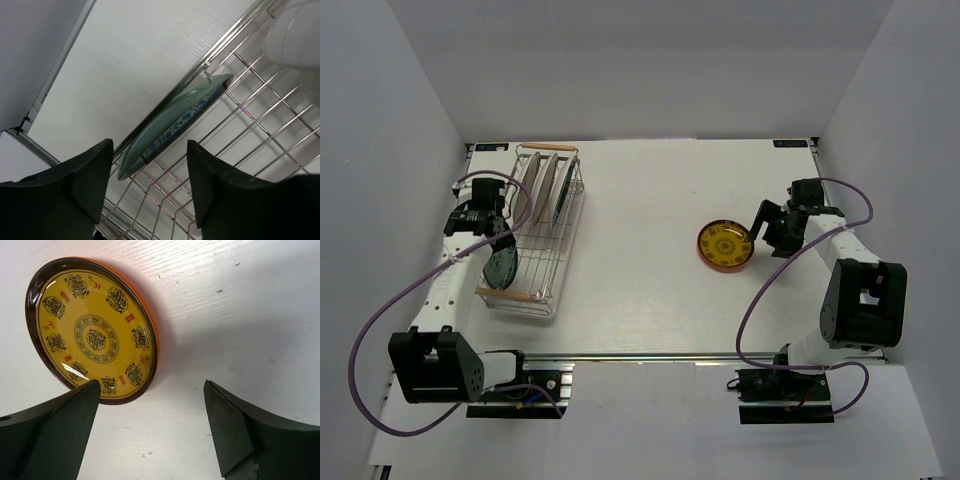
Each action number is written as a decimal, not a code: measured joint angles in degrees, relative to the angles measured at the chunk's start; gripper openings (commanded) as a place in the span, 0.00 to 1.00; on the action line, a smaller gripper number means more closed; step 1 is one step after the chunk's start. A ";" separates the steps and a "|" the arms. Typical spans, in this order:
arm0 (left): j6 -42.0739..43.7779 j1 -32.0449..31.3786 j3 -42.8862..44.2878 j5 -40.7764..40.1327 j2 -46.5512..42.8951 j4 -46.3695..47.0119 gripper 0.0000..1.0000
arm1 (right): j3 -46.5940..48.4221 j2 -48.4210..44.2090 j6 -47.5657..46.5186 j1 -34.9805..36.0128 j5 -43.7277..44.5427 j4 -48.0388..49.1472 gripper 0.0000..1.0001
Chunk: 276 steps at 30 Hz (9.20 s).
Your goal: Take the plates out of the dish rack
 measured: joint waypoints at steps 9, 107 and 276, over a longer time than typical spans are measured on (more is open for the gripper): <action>1.22 1.18 0.63 -0.85 4.17 -0.02 0.52 | 0.00 0.00 -0.02 -0.04 0.96 -0.09 0.89; -23.28 0.90 -8.37 18.73 5.70 -2.19 0.91 | 0.00 1.18 -1.79 -0.04 -5.66 0.11 0.89; -6.45 -26.80 9.77 36.72 7.23 22.97 0.98 | 2.29 -8.24 -1.97 4.63 -17.03 7.93 0.00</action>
